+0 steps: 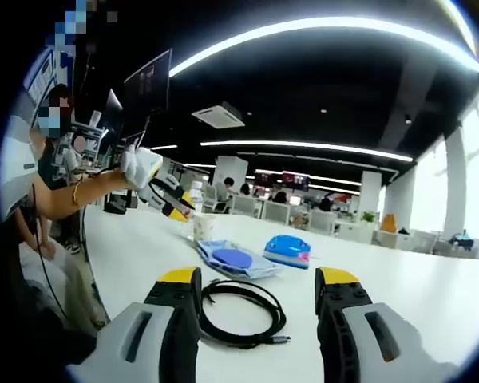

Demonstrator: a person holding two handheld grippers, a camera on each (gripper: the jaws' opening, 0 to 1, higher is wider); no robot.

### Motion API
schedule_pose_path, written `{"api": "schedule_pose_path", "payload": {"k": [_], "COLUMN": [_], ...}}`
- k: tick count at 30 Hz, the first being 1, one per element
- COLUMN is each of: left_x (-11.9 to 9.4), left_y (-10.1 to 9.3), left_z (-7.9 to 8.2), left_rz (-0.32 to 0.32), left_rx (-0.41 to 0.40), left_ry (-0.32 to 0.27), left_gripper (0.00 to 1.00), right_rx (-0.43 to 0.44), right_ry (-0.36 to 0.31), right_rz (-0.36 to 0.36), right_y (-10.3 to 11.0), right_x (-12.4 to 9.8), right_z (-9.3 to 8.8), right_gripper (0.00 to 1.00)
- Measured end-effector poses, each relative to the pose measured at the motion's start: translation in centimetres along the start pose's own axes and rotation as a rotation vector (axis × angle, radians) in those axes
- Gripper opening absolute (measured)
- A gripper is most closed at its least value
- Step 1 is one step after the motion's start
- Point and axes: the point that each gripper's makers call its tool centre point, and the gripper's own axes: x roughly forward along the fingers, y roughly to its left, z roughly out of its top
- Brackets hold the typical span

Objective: Arrange the tabletop items into an orderly group along one side of the table until the central work area is clear of visible clutter.

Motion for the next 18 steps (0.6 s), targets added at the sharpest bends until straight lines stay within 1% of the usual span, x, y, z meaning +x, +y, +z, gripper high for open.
{"api": "schedule_pose_path", "payload": {"k": [1,3,5,7,13,18], "left_x": [0.2,0.5,0.7,0.9,1.5,2.0], "left_y": [-0.6,-1.0,-1.2,-1.5,-1.8,-2.5], "left_z": [-0.3,-0.5,-0.7,-0.8,-1.1,-1.7], "left_rz": [-0.020,-0.016,-0.020,-0.029,-0.036,-0.058], "left_rx": [0.048,0.045,0.048,0.048,0.052,0.065], "left_ry": [0.021,0.027,0.033,0.036,0.039,0.063], "left_gripper": [0.19,0.19,0.21,0.21,0.21,0.21], "right_rx": [-0.010,-0.001,-0.003,-0.047,-0.088,-0.126], "right_ry": [0.000,-0.018,-0.021,-0.008,-0.001,0.019], "right_rz": [0.006,0.017,0.023,0.023,0.047,0.078], "right_y": [0.0,-0.2,-0.4,-0.6,-0.4,0.2], "right_x": [0.1,0.4,0.7,1.1,2.4,3.7], "right_z": [0.1,0.5,0.8,1.1,1.8,1.6], "right_gripper": [0.46,0.42,0.43,0.43,0.42,0.42]}}
